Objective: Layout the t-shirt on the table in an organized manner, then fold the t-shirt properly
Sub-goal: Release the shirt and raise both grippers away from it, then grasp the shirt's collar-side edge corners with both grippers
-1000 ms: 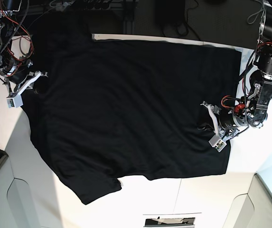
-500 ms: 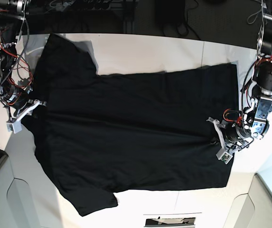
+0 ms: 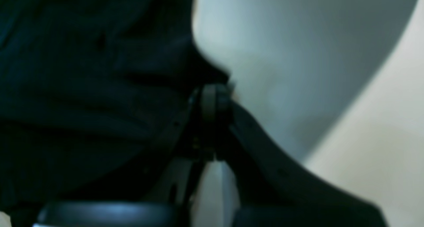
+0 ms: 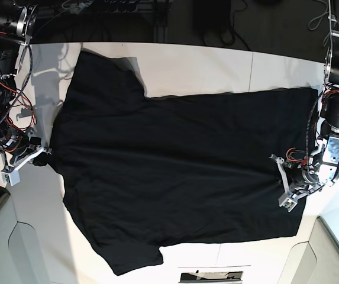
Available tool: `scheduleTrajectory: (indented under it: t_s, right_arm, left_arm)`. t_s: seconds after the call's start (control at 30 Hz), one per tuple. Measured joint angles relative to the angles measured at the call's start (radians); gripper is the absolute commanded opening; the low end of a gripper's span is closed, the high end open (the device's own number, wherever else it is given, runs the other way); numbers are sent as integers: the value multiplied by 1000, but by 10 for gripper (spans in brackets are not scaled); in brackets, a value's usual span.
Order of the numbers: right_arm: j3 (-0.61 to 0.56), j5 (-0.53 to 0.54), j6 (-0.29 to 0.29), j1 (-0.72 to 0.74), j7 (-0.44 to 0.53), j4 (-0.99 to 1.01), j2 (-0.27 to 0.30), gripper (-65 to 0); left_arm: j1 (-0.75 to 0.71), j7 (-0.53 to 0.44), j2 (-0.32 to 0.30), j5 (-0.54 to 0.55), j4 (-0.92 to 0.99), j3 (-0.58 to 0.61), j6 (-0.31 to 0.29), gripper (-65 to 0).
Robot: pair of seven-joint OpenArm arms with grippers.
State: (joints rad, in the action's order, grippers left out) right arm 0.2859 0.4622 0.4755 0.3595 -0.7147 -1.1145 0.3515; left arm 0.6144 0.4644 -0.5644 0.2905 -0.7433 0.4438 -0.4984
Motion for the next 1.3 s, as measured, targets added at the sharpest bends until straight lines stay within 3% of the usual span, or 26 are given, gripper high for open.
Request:
scheduleTrajectory:
  t_s: [0.07,0.17,0.37,0.53,0.67,0.7,0.8,0.9,1.2,1.3]
  right_arm:
    - [16,5,2,-5,-31,-56,-4,-650]
    - [66,42,15,-42,-79,-173,0,-650]
    - [137,151,27,-148,-169,-309,2,-650]
    - [208,247,50,-300,-211,-348,-3,-650]
    - [267,316,76,-393,-264,-396,-3,-650]
    - [276,330,76,-406,-275,-408,-3,-646]
    - [282,358,78,-451,-308,-420,0,-468]
    - [275,375,79,-492,-331,-419,-9,-384]
    - [215,402,82,-537,-326,-419,-18,-380]
    - [188,406,83,-534,-316,-422,-51,-380]
  left_arm:
    - [-4,56,-28,90,-66,0,-10,-384]
    - [-3,159,-84,234,-191,0,-77,-381]
    - [-8,301,-182,438,-331,-19,-98,-381]
    - [-121,373,-239,569,-335,-192,-143,-381]
    - [-253,427,-230,656,-335,-376,-179,-381]
    - [-285,425,-230,661,-335,-420,-178,-380]
    - [-388,432,-233,669,-335,-540,-174,-355]
    - [-483,458,-230,703,-335,-634,-174,-334]
    - [-710,460,-227,745,-336,-807,-180,-333]
    - [-751,469,-215,751,-337,-829,-180,-286]
